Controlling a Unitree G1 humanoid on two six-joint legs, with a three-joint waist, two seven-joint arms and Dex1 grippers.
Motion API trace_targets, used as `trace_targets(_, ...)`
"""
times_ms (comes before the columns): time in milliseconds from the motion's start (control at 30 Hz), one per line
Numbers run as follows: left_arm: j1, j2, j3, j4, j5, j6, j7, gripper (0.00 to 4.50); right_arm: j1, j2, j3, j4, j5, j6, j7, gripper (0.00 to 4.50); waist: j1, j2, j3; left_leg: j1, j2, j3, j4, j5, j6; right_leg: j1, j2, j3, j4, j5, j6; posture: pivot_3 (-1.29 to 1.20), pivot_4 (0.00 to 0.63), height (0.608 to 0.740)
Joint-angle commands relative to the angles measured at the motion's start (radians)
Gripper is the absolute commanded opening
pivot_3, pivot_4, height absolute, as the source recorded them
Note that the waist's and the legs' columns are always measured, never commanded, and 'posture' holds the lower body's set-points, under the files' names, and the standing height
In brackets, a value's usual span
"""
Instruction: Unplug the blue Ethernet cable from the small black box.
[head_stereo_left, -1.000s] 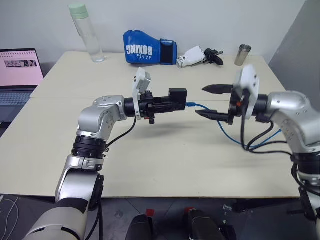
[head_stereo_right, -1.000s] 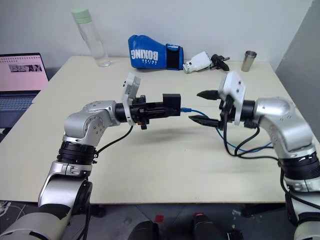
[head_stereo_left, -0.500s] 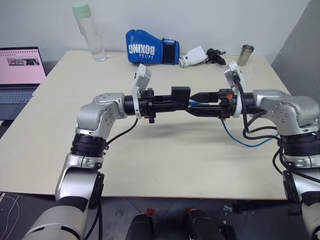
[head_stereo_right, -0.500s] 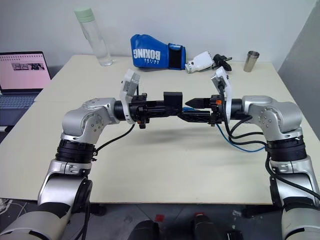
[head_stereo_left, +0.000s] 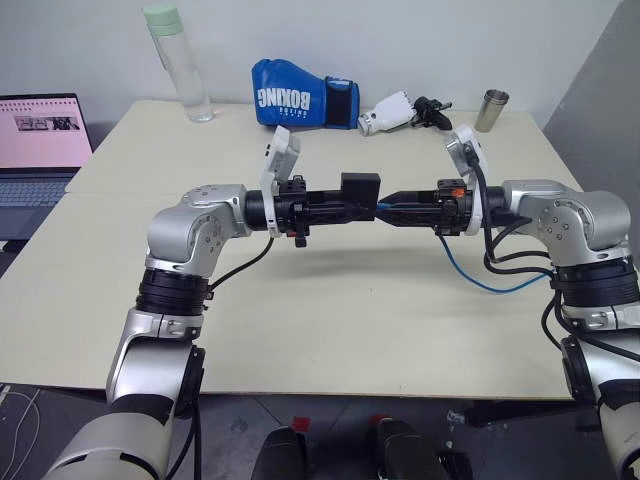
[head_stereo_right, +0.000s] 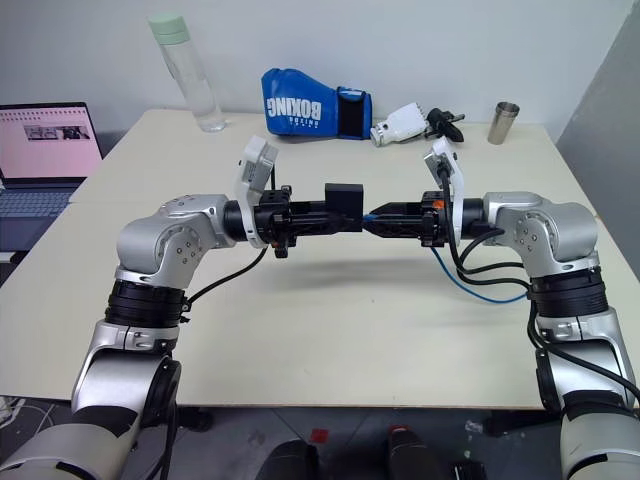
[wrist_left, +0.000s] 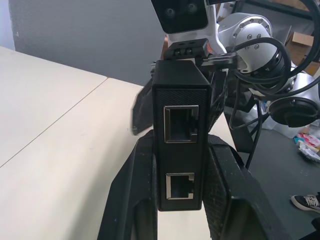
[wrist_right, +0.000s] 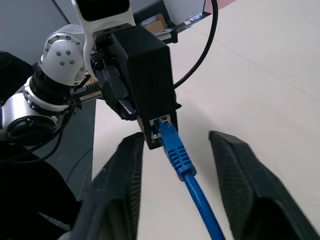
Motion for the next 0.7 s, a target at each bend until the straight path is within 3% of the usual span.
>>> trace_targets(33,-0.016,0.002,0.013,-0.025,-0.025,-0.002,-0.016,0.78,-0.028,-0.019,-0.031,-0.013,0.005,0.006,0.017,1.16,0.0,0.0,0.0,0.0,0.0,0.0,0.0,0.0,0.0,0.0,0.0,0.0,0.0,0.0,0.0,0.0,0.15,0.74)
trace_targets(200,-0.019,0.001,0.008,-0.019,-0.022,-0.004,-0.024,0.78,-0.032,-0.016,-0.037,-0.012,0.011,0.018,0.023,0.08,0.0,0.0,0.0,0.0,0.0,0.0,0.0,0.0,0.0,0.0,0.0,0.0,0.0,0.0,0.0,0.0,0.15,0.74)
trace_targets(700,-0.015,0.009,0.005,-0.023,-0.008,-0.015,-0.035,0.78,-0.036,-0.047,-0.052,-0.024,0.024,0.06,0.046,0.03,0.0,0.0,0.0,0.0,0.0,0.0,0.0,0.0,0.0,0.0,0.0,0.0,0.0,0.0,0.0,0.0,0.15,0.74)
